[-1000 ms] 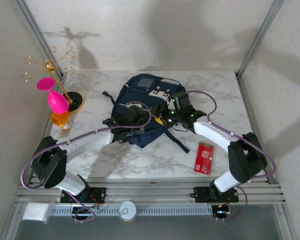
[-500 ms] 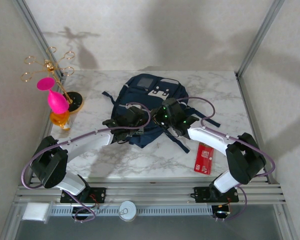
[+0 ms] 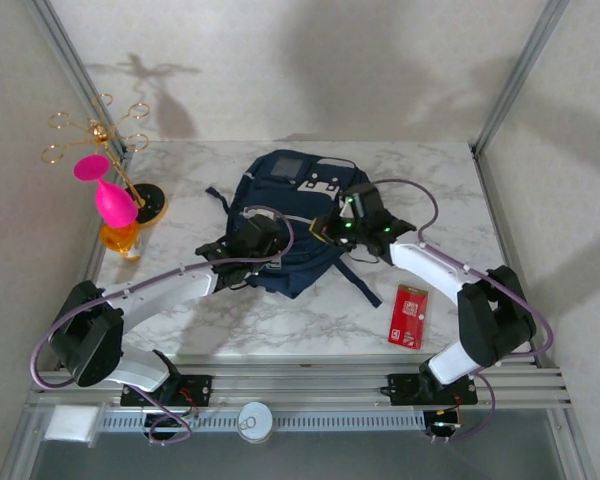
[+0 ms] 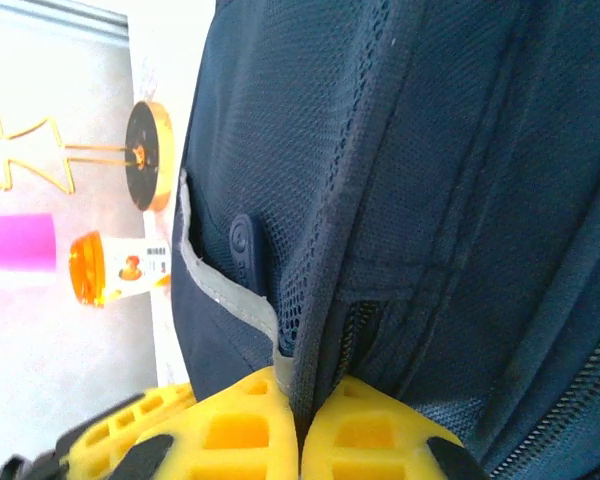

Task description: Pack the student bag

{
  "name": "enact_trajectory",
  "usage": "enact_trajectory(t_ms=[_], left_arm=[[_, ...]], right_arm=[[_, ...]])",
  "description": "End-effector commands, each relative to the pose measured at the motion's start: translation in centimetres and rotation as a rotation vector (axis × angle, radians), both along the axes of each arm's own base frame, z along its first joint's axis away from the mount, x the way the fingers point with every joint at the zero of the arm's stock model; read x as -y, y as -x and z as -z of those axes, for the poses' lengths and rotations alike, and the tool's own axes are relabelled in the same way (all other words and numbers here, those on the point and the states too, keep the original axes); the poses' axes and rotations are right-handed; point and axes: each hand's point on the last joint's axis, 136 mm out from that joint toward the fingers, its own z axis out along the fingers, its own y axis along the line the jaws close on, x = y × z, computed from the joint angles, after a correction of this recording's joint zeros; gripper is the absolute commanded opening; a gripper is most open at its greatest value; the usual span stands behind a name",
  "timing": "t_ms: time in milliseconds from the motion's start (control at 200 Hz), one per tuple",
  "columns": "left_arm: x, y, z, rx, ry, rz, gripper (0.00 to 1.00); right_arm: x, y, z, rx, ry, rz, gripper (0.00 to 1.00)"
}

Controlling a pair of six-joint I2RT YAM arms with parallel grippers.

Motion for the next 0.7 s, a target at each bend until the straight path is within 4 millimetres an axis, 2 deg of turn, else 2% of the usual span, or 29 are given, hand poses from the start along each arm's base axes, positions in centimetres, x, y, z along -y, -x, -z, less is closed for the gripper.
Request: enact_trajectory(t_ms=[0,110,200,245,290,365,411,516,606,691], left_arm=[[-5.6,1.5,3.0,-0.08,-0.214,-0.083,0.0],[-4.8,1.1,3.5,-0.085,-0.196,-0.06,0.0],[-3.5,0.7,3.5,-0.084,-0.147,-0.04,0.0],[-2.7,0.6,3.3,-0.077,-0.115,-0.025,0.0],[-1.9,0.5,3.0,-0.07,-0.085,-0.003,0.0],[-1.1,0.3,2.6,-0.057,-0.061,0.009,0.0],[-1.0,0.1,2.5,-0.055,-0.061,0.008,0.0],[-0.7,-0.2,2.4,-0.048,-0.057,0.009,0.0],[-0.7,-0.3,2.3,-0.043,-0.058,0.012,0.0],[-0.7,-0.4,2.3,-0.043,-0.069,0.014,0.0]], right_arm=[[4.8,-3.6,-2.0,0.134,0.06,-0.061,0.0],[6.2,-6.3,-2.1,0.152,0.143,-0.04,0.0],[6.8,-7.7,-2.2,0.138,0.178,0.01,0.0],[6.7,-8.0,-2.1,0.129,0.173,0.032,0.09],[6.0,-7.8,-2.3,0.13,0.163,0.029,0.16],[5.1,-6.8,-2.3,0.122,0.187,0.041,0.4],[4.5,-5.9,-2.1,0.106,0.182,0.048,0.48],[4.4,-4.0,-1.3,0.052,0.135,0.115,0.58],[4.2,-2.4,-0.3,0.019,0.093,0.179,0.62],[3.0,-1.5,0.4,-0.004,0.031,0.209,0.64]])
